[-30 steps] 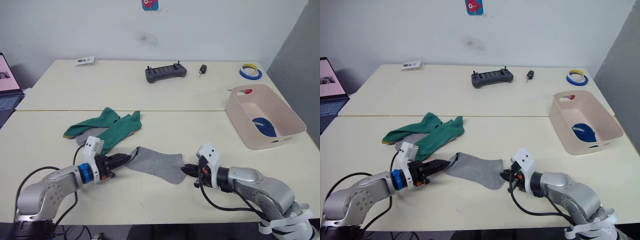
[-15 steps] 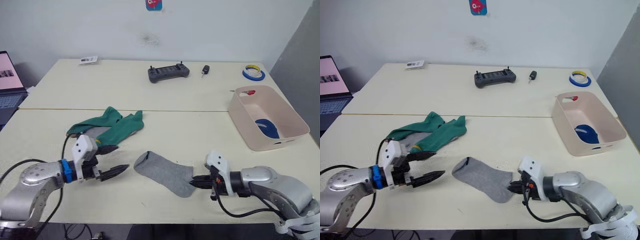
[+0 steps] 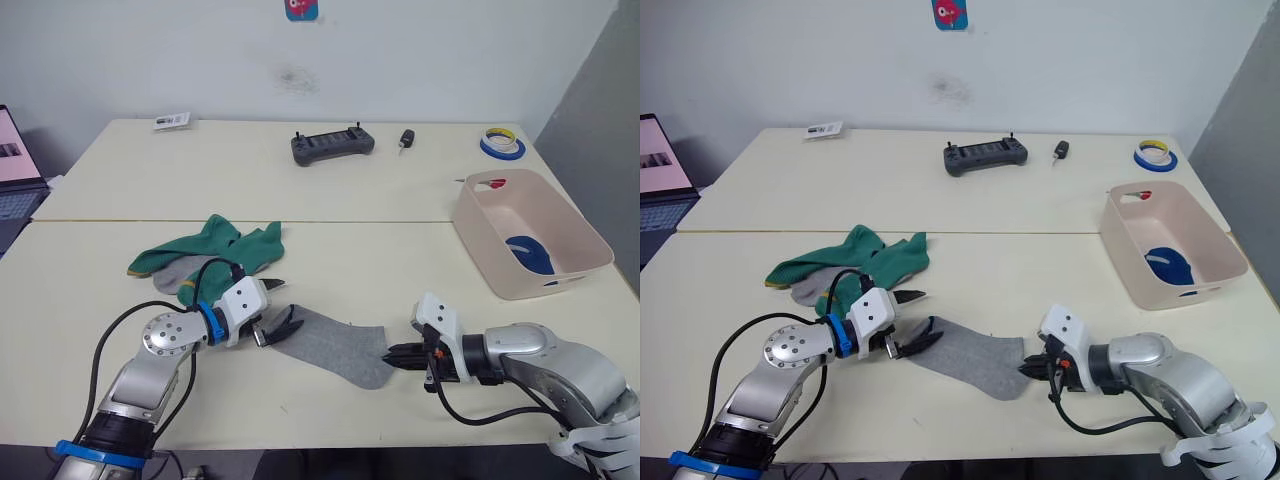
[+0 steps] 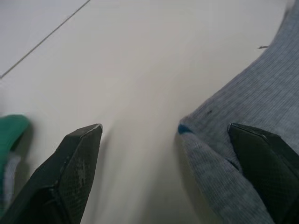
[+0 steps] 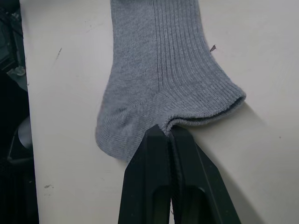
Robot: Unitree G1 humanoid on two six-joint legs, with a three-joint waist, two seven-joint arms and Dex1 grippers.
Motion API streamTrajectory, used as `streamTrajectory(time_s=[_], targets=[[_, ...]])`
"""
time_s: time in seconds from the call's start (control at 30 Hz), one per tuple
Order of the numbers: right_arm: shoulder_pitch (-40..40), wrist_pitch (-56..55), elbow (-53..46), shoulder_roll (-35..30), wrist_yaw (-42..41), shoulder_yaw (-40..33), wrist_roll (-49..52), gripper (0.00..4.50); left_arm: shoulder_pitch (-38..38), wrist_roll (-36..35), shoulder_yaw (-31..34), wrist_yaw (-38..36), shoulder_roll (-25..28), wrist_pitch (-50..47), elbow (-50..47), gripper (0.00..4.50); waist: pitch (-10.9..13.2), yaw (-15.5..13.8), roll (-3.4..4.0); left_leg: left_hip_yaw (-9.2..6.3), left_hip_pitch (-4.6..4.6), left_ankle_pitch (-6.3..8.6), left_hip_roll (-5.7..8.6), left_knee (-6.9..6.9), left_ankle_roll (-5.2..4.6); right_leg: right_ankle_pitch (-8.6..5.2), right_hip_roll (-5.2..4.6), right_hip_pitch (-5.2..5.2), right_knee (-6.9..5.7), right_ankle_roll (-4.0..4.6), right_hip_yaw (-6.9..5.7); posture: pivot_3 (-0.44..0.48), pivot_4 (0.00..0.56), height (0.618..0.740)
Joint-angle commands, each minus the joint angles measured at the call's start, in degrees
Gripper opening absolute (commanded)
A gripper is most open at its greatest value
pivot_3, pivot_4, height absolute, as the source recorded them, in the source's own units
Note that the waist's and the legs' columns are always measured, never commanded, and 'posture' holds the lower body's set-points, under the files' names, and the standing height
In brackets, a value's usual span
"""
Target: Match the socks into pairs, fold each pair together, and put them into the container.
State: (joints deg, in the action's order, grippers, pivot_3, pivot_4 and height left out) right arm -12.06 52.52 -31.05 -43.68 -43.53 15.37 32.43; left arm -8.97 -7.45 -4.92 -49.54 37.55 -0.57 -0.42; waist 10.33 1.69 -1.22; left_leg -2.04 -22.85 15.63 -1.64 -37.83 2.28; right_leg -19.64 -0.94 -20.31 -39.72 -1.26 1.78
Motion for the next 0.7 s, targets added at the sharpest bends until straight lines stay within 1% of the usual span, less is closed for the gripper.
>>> streamTrajectory(time_s=[0.03,0.27,0.47,0.57,0.7], targets=[[-0.3,-2.2,-0.3,-0.1,-0.5,-1.0,-1.4,0.0,1.9,1.0,2.1,0.3,2.1,0.1,1.1,4.48,0.0,0.1,0.01,0.0,0.02,0.0,0.0,0.0,0.0,0.0,0.0,0.0,-0.01,0.0,0.01,0.0,0.15,0.74],[-2.5,-8.9,3.3,-0.4,-3.9,-0.3,-5.6,0.0,7.6,-4.1,6.5,0.5,3.0,-7.3,-6.0,4.48,0.0,0.2,0.02,0.02,0.05,0.0,-0.02,0.0,0.0,0.0,0.01,0.0,-0.05,0.0,0.03,0.0,0.15,0.74],[-4.1,-16.5,7.7,-1.1,-8.9,1.7,-10.4,0.0,15.6,-6.5,9.6,1.5,3.8,-12.5,-13.3,4.48,0.0,0.0,0.02,0.0,0.05,0.0,-0.01,0.0,0.0,0.0,-0.01,0.02,-0.03,0.0,0.01,0.0,0.15,0.74],[-5.6,-16.6,10.1,-0.6,-9.7,2.1,-11.9,0.0,17.5,-7.1,10.2,2.4,3.3,-14.2,-16.1,4.48,0.0,0.0,0.02,0.02,0.06,0.0,0.0,0.0,0.0,0.0,-0.03,0.03,-0.03,0.0,0.01,0.0,0.15,0.74],[-7.7,-13.2,11.6,0.2,-9.5,2.3,-12.3,0.0,17.1,-7.9,10.8,3.6,2.7,-15.6,-16.7,4.48,0.0,0.0,0.02,0.0,0.05,0.0,0.0,0.0,0.0,0.0,-0.03,0.03,-0.03,0.0,-0.01,0.0,0.15,0.74]])
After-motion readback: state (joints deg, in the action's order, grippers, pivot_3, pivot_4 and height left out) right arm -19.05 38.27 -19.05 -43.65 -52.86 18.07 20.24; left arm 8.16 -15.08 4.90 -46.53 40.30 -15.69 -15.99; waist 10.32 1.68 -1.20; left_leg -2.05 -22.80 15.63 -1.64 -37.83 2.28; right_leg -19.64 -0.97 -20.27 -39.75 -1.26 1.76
